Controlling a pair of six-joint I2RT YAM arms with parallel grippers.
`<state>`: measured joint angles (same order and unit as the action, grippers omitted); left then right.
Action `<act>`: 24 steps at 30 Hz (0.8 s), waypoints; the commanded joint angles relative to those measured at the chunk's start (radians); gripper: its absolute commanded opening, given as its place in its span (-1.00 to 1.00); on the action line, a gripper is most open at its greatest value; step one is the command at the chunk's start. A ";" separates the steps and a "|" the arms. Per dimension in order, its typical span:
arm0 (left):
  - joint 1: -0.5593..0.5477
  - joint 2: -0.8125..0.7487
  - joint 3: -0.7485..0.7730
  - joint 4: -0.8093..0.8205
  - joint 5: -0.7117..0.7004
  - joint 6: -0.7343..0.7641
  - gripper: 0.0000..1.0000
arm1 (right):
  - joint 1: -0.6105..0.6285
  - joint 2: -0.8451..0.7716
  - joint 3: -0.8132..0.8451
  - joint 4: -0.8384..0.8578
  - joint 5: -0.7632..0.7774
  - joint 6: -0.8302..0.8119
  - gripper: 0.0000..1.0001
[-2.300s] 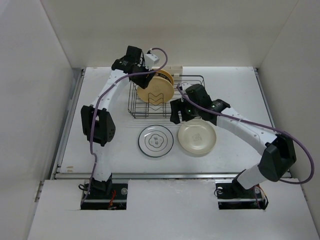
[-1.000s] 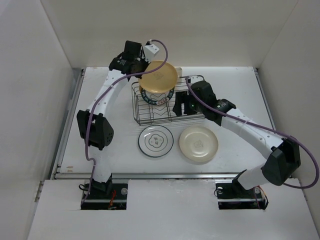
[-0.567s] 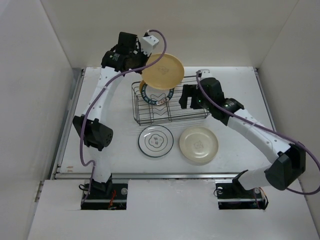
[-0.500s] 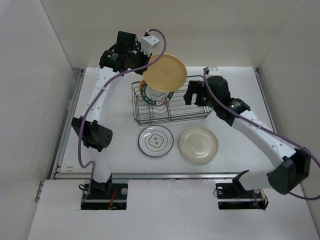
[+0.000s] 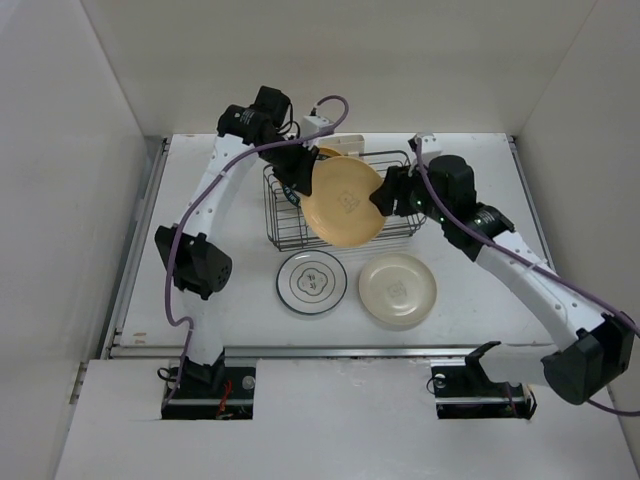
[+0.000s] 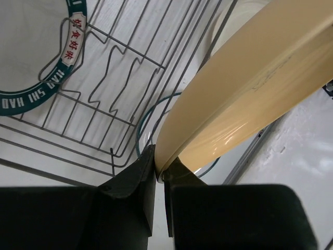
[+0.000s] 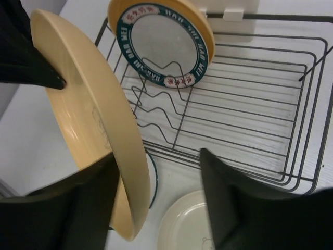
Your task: Unload the plates from the dish rack
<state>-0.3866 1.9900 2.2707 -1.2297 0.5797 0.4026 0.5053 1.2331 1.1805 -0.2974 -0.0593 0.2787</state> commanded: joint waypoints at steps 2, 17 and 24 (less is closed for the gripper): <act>-0.006 -0.008 0.004 -0.044 0.094 -0.001 -1.00 | 0.004 0.045 -0.002 0.052 -0.086 0.011 -0.01; 0.031 -0.149 -0.112 0.191 -0.320 -0.280 0.55 | -0.047 -0.053 0.064 -0.236 0.024 0.105 -1.00; 0.031 -0.148 -0.158 0.216 -0.553 -0.294 0.73 | -0.093 -0.159 -0.089 -0.405 -0.175 0.230 -1.00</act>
<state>-0.3531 1.8725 2.1551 -1.0439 0.1711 0.1532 0.4175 1.1488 1.1473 -0.6121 -0.1337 0.4133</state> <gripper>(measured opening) 0.862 0.203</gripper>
